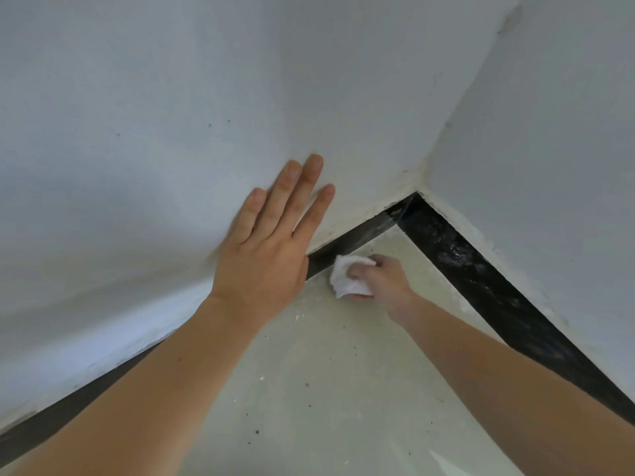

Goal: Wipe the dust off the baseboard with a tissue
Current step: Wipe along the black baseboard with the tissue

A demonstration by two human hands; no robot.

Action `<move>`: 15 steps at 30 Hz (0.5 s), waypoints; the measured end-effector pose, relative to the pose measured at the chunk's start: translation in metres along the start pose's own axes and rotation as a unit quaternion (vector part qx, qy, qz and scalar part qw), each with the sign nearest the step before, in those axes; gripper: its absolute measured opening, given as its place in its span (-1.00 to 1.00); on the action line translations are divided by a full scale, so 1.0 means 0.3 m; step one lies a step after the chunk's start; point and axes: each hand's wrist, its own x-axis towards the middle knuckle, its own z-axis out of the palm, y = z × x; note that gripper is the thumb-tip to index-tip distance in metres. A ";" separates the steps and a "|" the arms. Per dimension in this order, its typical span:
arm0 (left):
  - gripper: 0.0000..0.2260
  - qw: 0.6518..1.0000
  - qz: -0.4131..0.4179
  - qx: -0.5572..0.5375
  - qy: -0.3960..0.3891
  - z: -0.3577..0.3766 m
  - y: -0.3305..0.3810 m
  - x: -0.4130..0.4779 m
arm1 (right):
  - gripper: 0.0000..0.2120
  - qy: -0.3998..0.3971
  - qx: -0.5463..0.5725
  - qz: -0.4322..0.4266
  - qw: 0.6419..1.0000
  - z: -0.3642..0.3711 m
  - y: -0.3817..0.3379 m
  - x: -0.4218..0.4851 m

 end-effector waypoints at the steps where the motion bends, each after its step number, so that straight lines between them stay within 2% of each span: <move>1: -0.37 1.000 -0.005 -0.001 0.008 0.004 0.004 0.001 | -0.85 -0.013 -0.007 0.009 1.000 0.032 0.003 0.004; 4: -0.42 1.000 -0.012 -0.010 0.012 0.013 0.012 0.002 | -0.76 -0.020 0.061 0.022 0.998 0.072 -0.006 0.038; 7: -0.35 1.000 -0.009 -0.005 0.009 0.018 0.011 -0.004 | -0.92 0.002 0.125 0.032 0.992 0.039 -0.022 0.074; 12: -0.32 1.000 -0.009 0.000 -0.005 0.019 0.013 -0.003 | -0.81 0.086 0.195 0.021 0.977 -0.057 -0.063 0.117; 15: -0.32 1.000 -0.013 0.005 -0.008 0.022 0.015 -0.003 | -0.79 0.157 0.269 -0.017 0.950 -0.108 -0.103 0.127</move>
